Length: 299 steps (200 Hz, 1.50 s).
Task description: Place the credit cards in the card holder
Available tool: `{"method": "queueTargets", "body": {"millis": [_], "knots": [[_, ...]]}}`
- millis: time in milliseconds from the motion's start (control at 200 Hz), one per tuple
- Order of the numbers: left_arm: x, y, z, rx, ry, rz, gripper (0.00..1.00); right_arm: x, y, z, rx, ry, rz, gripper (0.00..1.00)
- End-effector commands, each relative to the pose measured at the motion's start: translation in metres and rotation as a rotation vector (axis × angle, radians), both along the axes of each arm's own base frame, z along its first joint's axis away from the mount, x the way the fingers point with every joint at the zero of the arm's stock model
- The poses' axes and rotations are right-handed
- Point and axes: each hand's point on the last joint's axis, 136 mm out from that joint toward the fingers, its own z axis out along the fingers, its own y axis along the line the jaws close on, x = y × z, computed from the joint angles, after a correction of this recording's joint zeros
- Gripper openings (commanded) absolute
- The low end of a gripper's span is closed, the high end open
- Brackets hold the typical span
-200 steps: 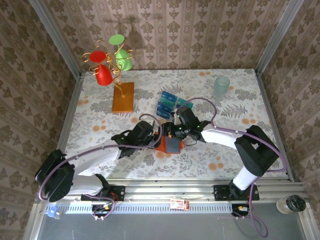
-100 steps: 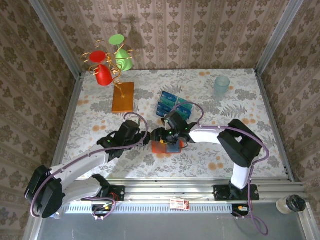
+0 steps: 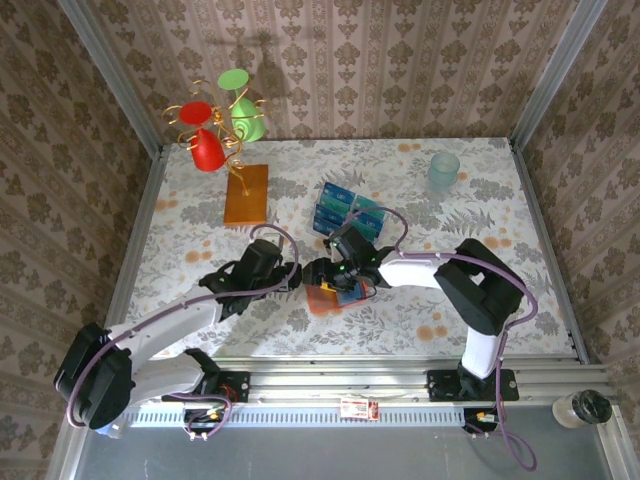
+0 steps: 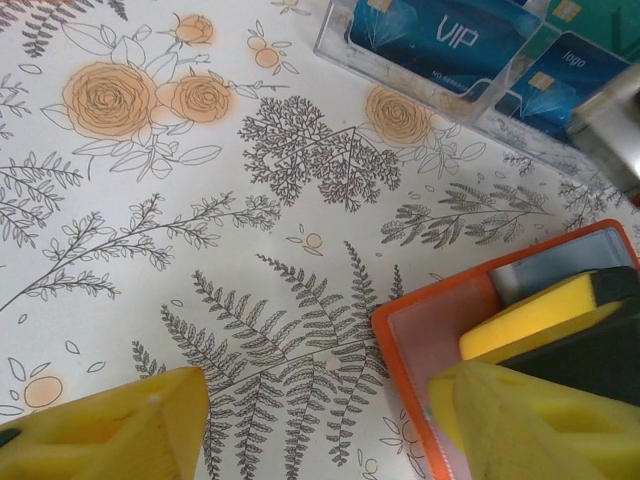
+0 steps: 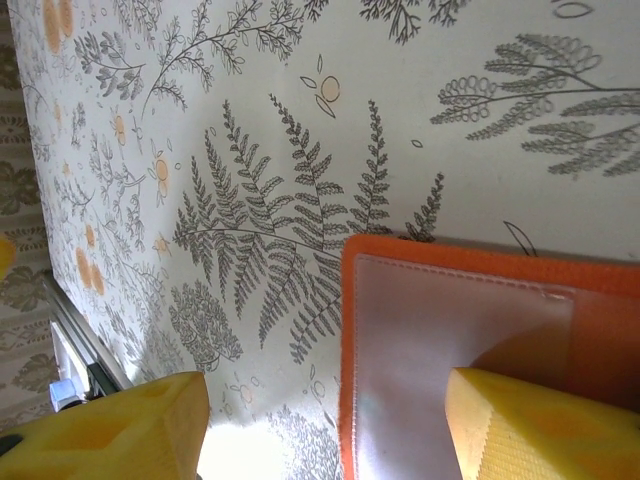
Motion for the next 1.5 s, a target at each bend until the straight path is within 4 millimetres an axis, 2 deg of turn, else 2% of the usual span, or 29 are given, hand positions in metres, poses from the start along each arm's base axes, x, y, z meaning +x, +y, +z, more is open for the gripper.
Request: {"method": "queueTargets", "body": {"millis": [0, 220, 550, 920, 1085, 1215, 1360, 1490], "knots": [[0.006, -0.005, 0.005, -0.023, 0.001, 0.006, 0.67, -0.002, -0.013, 0.009, 0.0, -0.017, 0.002, 0.64], [0.008, -0.011, 0.002, -0.015, 0.014, -0.004, 0.67, -0.006, -0.03, 0.002, -0.001, -0.009, -0.023, 0.62], [0.007, -0.024, 0.0, -0.006, 0.027, -0.03, 0.67, -0.016, -0.042, -0.006, 0.006, -0.001, -0.041, 0.59], [0.004, -0.037, -0.006, 0.016, 0.038, -0.056, 0.67, -0.018, -0.047, 0.022, 0.038, -0.066, -0.04, 0.61], [0.004, -0.04, -0.008, 0.019, 0.041, -0.061, 0.67, -0.024, -0.058, 0.016, -0.003, -0.062, -0.042, 0.6], [0.006, -0.041, -0.007, 0.018, 0.038, -0.061, 0.67, -0.029, -0.065, 0.005, -0.025, -0.049, -0.051, 0.49], [0.007, -0.043, -0.006, 0.02, 0.036, -0.065, 0.67, -0.031, -0.065, -0.007, -0.029, -0.028, -0.054, 0.25], [0.007, -0.044, -0.007, 0.023, 0.038, -0.066, 0.67, -0.027, -0.06, -0.017, -0.023, -0.008, -0.054, 0.21]]}}
